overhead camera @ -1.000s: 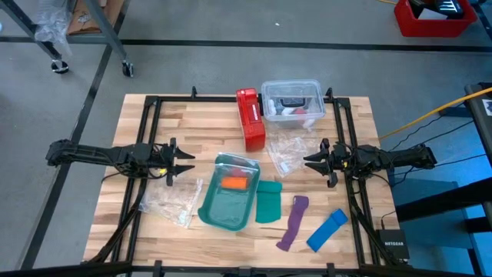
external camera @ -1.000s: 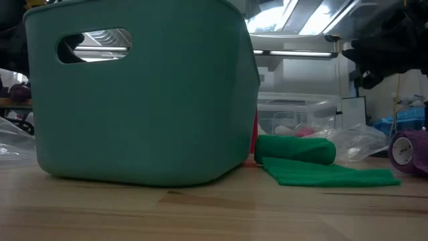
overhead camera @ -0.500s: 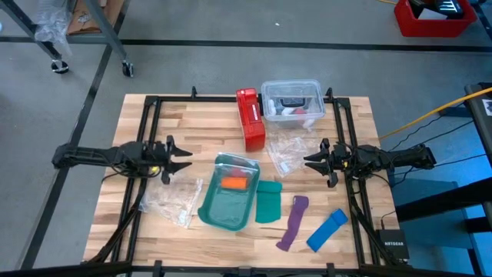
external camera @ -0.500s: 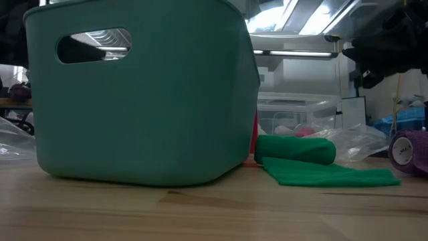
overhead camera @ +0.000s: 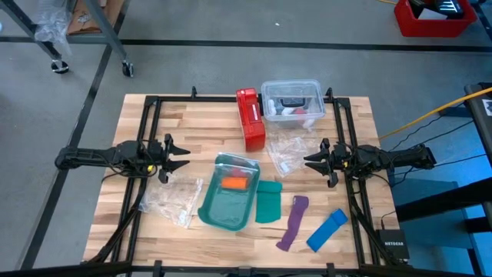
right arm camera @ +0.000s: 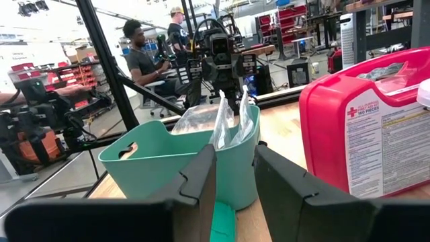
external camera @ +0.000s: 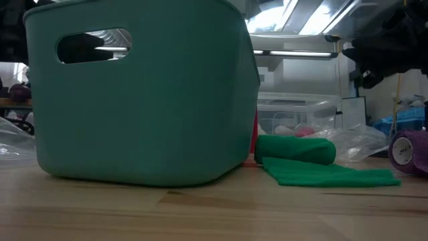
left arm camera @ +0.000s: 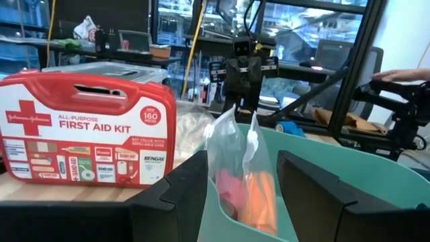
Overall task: Roll bandage
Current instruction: Return to Home Position
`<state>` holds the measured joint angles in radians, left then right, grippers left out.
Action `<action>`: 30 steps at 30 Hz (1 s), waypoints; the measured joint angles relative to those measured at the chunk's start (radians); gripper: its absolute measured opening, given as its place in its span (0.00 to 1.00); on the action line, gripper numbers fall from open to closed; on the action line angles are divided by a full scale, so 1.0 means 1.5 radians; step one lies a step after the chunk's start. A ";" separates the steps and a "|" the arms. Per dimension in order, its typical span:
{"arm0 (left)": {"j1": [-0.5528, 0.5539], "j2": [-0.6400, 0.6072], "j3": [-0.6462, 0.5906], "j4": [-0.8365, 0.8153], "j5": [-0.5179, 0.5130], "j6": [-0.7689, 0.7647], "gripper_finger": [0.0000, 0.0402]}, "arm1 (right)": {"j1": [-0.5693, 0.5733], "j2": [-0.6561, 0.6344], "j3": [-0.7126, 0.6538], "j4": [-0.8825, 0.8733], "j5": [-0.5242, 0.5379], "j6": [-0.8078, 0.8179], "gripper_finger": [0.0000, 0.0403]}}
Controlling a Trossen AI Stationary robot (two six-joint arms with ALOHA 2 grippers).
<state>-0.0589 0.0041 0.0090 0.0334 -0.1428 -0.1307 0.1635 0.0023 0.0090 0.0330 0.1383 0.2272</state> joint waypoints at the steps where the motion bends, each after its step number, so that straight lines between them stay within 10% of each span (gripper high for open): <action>1: 0.000 0.000 0.000 0.000 0.000 0.000 0.42 | 0.000 0.000 0.000 0.000 0.000 0.000 0.26; 23: 0.001 0.000 0.000 0.000 0.000 0.000 0.42 | 0.000 0.000 0.000 0.000 -0.001 0.003 0.26; 30: 0.001 0.000 0.000 0.000 0.000 0.000 0.42 | 0.000 0.000 0.004 -0.006 -0.102 0.002 0.26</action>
<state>-0.0582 0.0043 0.0090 0.0334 -0.1421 -0.1304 0.1631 0.0022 0.0152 0.0238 -0.0148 0.2307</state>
